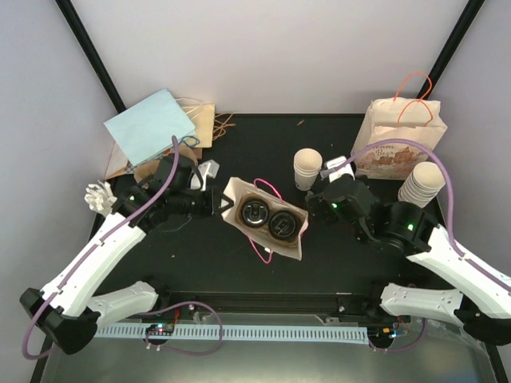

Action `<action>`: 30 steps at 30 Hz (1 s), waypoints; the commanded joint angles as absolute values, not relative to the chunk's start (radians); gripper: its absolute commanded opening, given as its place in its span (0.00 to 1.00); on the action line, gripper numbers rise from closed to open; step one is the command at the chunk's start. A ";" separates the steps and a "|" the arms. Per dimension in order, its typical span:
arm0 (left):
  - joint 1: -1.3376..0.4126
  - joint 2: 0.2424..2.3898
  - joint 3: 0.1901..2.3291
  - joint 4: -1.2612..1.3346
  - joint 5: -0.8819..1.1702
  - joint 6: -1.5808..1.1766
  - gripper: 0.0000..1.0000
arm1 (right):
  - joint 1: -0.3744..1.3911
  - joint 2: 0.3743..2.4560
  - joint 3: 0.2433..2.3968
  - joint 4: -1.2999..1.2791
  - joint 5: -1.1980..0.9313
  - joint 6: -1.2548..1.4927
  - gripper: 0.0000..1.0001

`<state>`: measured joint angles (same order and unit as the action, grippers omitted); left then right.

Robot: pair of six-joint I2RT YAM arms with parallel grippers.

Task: Pack the takeout coffee

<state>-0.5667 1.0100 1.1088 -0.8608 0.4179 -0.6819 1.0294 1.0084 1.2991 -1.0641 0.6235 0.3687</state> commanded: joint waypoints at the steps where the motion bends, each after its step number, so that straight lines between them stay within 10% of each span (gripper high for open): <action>1: -0.515 1.064 1.223 -0.855 0.486 -0.655 0.04 | 1.020 0.969 1.357 -1.079 0.674 0.354 1.00; 30: -0.367 1.239 1.263 -0.821 0.642 -0.758 0.11 | 1.018 0.975 1.331 -1.052 0.497 0.243 1.00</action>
